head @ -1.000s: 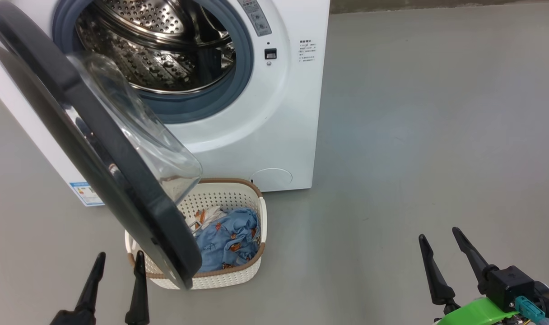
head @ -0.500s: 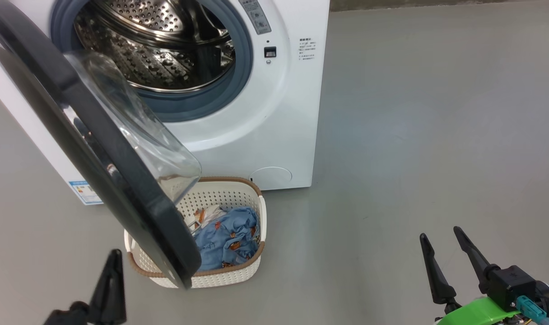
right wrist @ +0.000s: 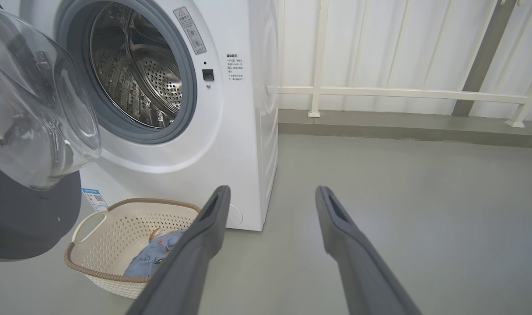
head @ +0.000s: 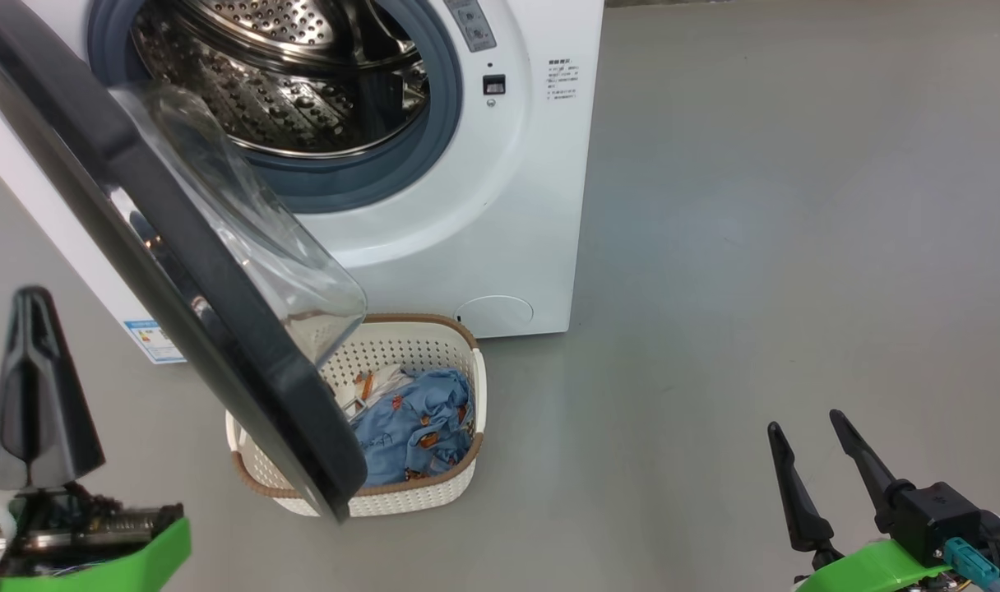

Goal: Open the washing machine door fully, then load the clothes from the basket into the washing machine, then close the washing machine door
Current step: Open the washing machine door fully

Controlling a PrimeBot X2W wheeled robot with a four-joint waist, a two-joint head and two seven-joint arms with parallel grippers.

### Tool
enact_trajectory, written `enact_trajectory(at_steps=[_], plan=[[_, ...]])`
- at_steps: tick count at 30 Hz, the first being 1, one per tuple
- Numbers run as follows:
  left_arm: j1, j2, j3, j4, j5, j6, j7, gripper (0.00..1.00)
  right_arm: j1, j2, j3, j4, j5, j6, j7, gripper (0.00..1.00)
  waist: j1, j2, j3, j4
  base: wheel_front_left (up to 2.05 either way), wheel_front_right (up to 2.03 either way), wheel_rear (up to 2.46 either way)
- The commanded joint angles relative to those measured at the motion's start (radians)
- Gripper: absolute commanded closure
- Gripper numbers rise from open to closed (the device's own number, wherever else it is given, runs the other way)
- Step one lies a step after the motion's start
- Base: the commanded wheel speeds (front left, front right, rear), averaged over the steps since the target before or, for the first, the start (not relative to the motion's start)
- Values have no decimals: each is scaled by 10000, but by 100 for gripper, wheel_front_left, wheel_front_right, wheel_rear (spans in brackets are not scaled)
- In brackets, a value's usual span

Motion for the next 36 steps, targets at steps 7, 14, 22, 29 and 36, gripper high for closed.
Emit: enact_trajectory(at_steps=[7,14,22,29,36], plan=[[-643,156,-1160,-1369,330,-473,-49,100,-195,-7,255,-226,23,16,-120,0,0,-1,13,14,0,0,0],[-548,156,-3280,-1210,512,-583,-49,100,-225,-13,338,-204,97,16,-120,0,0,-1,61,17,0,0,0],[-205,156,-4915,176,192,-616,-49,100,-309,-89,512,-172,286,16,-120,0,0,-1,178,-18,0,0,0],[22,162,-4891,1530,-2,-625,-49,100,-324,-166,632,-130,444,16,-120,0,0,-1,240,-43,0,0,0],[66,159,-4902,2472,-551,-627,-49,100,-400,-239,754,-82,560,16,-120,0,0,-1,275,-140,0,0,0]])
